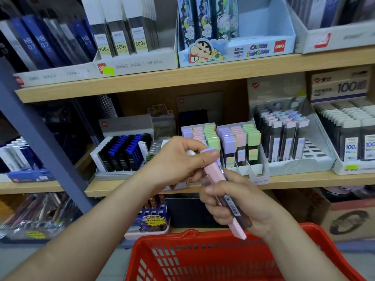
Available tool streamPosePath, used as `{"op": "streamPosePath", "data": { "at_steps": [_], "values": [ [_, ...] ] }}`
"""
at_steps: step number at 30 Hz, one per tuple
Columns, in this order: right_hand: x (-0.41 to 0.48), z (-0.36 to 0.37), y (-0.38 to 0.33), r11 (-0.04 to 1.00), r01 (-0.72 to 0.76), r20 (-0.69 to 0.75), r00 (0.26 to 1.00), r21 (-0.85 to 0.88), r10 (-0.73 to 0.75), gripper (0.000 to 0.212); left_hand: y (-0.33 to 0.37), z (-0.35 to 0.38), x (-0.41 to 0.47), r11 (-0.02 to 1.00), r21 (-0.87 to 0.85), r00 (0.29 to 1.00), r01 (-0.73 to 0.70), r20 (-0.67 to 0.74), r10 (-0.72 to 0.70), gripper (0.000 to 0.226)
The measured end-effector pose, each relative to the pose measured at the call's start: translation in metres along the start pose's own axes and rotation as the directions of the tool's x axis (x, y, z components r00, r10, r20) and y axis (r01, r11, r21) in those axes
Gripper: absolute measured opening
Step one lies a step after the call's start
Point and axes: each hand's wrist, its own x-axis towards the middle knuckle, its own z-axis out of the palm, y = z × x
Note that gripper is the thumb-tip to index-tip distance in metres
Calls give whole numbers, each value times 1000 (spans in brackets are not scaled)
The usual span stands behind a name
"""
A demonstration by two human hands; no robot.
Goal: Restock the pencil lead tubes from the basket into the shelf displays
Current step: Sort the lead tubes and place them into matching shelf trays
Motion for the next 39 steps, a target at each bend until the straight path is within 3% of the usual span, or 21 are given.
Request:
{"op": "streamPosePath", "data": {
  "at_steps": [5, 11, 13, 15, 18, 21, 24, 28, 33, 39],
  "values": [
    [-8, -14, -6, 1000, 22, -15, 1000, 7, -22, 29, 0, -6, 8, 997, -56, 977, -50, -210, 38, 31],
    [-13, -26, -12, 967, 112, -263, 949, -228, -172, 30, -2, -8, 20, 996, -37, 936, -78, -346, 60, 15],
    [-13, -30, -13, 954, 134, -335, 916, -268, -222, 21, -1, -9, 23, 996, -52, 941, -68, -336, 47, 7],
    [-14, -34, -14, 959, 140, -396, 888, -248, -232, 13, 2, -9, 23, 996, -60, 966, -64, -256, 47, 14],
    [-16, -41, -15, 985, 136, -437, 884, -103, -167, 13, 8, -8, 23, 992, -113, 992, -60, -114, 47, 20],
    [-20, -46, -16, 994, 110, -408, 908, 18, -93, 10, 17, -6, 22, 990, -120, 995, -68, -74, 60, 20],
    [-22, -51, -18, 997, 78, -402, 913, 19, -64, 30, 25, 2, 24, 997, 15, 979, -79, -187, 80, 24],
    [-25, -59, -26, 996, 94, -433, 898, 7, -81, 21, 29, 10, 37, 979, 197, 943, -45, -316, 107, 25],
    [-30, -74, -39, 992, 106, -474, 872, -63, -123, 32, 24, 18, 51, 821, 571, 921, -11, -313, 230, 15],
    [-33, -79, -37, 983, 4, -431, 898, -184, -84, 32, 16, 35, 57, 676, 736, 911, -34, -255, 324, 23]
  ]
}}
